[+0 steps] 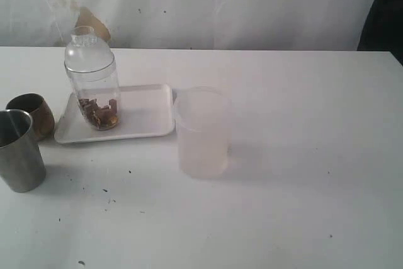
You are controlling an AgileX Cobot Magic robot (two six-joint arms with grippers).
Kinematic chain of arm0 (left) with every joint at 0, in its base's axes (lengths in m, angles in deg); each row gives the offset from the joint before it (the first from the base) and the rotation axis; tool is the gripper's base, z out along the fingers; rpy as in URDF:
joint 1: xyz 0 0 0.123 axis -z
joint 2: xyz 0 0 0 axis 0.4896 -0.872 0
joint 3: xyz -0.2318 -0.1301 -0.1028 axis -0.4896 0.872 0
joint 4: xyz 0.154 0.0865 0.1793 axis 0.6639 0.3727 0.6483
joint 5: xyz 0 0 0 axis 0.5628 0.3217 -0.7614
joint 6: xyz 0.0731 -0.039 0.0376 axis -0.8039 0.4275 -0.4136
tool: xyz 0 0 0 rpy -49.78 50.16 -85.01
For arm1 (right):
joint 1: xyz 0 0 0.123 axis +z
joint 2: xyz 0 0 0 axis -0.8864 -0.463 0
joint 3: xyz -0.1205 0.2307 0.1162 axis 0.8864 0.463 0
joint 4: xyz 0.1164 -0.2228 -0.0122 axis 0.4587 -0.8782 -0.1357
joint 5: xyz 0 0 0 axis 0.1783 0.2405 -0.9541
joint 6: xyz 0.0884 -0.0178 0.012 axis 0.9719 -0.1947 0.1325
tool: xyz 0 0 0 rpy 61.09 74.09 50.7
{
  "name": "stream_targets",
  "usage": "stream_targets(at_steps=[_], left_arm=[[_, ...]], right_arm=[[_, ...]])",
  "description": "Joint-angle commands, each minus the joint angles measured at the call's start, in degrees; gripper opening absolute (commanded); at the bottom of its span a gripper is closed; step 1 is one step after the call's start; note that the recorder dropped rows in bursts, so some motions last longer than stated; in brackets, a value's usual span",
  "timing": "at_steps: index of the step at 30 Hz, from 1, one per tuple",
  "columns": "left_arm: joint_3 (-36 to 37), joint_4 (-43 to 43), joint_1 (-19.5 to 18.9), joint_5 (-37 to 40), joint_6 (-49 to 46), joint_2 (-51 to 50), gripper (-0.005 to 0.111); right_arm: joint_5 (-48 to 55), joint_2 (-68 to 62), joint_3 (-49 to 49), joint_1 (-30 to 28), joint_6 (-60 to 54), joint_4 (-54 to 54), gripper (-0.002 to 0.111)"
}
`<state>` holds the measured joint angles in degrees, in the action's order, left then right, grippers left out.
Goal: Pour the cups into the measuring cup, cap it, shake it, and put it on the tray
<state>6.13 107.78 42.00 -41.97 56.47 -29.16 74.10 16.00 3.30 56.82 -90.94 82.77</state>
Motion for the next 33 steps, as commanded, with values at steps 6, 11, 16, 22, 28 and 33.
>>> stream_targets(at_steps=[6, 11, 16, 22, 28, 33], left_arm=[[0.35, 2.15, 0.02, -0.45, -1.13, 0.22, 0.0], [0.35, 3.13, 0.02, -0.68, -2.38, 0.22, 0.0], [0.35, -0.89, 0.02, 1.49, -12.65, 0.22, 0.0], [0.35, -9.44, 0.02, 4.12, -23.38, 0.22, 0.0], [0.35, -14.33, -4.66, 4.26, -28.7, 0.22, 0.0], [0.35, -19.14, -12.69, 4.38, -30.08, 0.22, 0.0]], right_arm=[[-0.24, 0.27, 0.18, -0.12, 0.05, -0.46, 0.0], [-0.24, 0.27, 0.18, -0.12, 0.05, -0.46, 0.0], [-0.24, 0.27, 0.18, -0.12, 0.05, -0.46, 0.0], [-0.24, 0.27, 0.18, -0.12, 0.05, -0.46, 0.0], [-0.24, 0.27, 0.18, -0.12, 0.05, -0.46, 0.0], [-0.24, 0.27, 0.18, -0.12, 0.05, -0.46, 0.0]])
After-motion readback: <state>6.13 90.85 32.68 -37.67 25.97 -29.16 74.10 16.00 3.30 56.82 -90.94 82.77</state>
